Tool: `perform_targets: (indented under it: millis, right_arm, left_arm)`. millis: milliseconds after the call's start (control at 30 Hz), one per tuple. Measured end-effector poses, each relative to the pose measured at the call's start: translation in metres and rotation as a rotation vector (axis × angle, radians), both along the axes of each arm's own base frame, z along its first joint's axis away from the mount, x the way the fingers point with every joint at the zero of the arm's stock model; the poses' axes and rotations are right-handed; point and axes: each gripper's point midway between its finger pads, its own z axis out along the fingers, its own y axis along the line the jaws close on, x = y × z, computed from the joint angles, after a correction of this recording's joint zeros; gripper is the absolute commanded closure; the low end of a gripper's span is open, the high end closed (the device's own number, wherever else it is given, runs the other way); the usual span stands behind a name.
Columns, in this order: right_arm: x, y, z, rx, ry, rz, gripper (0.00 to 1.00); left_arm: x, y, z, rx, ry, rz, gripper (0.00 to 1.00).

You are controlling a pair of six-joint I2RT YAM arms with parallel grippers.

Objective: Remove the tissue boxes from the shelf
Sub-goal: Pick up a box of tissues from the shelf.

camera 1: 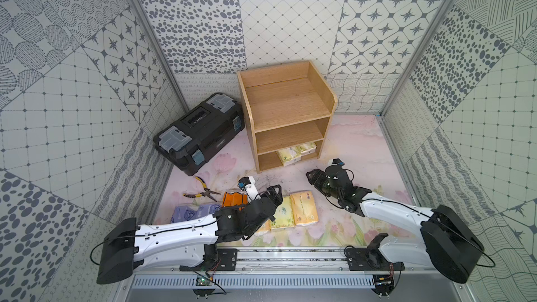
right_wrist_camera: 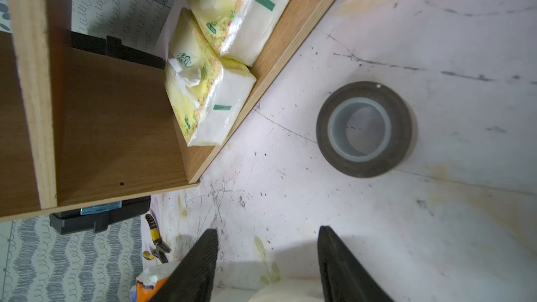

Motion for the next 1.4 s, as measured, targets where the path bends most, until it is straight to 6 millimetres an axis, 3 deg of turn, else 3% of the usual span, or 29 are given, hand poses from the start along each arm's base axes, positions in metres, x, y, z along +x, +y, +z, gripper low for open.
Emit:
perform_targets:
  millis: [167,467,1167,1400]
  right_arm:
    - [0.029,0.018,0.006,0.078,-0.021,-0.056,0.51]
    - [0.062,0.03,0.004,0.149,-0.046,-0.143,0.52]
    - [0.101,0.038,-0.011,0.175,-0.047,-0.201,0.58]
    - [0.107,0.041,-0.026,0.165,-0.02,-0.203,0.64]
  left_arm:
    - [-0.003,0.014,-0.001,-0.028,-0.01,0.026,0.16]
    - [-0.008,0.033,0.01,-0.074,-0.036,0.047,0.16]
    - [-0.016,0.058,0.002,-0.084,-0.009,0.084,0.16]
    - [-0.016,0.06,-0.003,-0.078,0.002,0.101,0.16]
